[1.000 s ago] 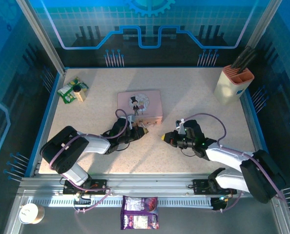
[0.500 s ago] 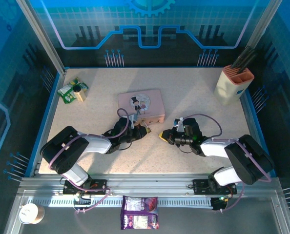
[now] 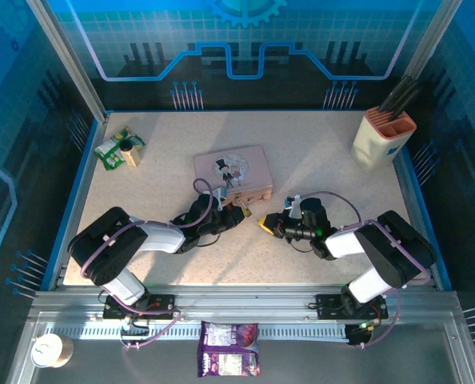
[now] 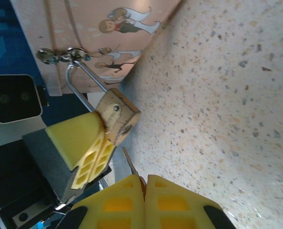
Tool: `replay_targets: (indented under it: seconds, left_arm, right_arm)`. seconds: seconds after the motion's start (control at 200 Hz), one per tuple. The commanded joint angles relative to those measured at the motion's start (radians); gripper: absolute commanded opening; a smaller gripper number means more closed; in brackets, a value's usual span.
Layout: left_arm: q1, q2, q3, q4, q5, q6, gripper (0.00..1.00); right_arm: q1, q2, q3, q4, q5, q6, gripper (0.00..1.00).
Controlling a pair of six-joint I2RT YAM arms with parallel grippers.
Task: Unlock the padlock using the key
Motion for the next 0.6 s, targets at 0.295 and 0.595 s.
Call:
replay_targets:
  seconds: [0.295,0.595]
  left_arm:
    - [-0.029,-0.068,0.062,0.043,-0.011,-0.039,0.0]
    - [-0.041,-0.062,0.07,0.053,-0.015,-0.047,0.0]
  right_arm:
    - [-0.008,0.089,-0.059,0.221,-0.03,0.075,0.0]
    - [-0.01,0.12,-0.078,0.318,-0.038,0.115,0.0]
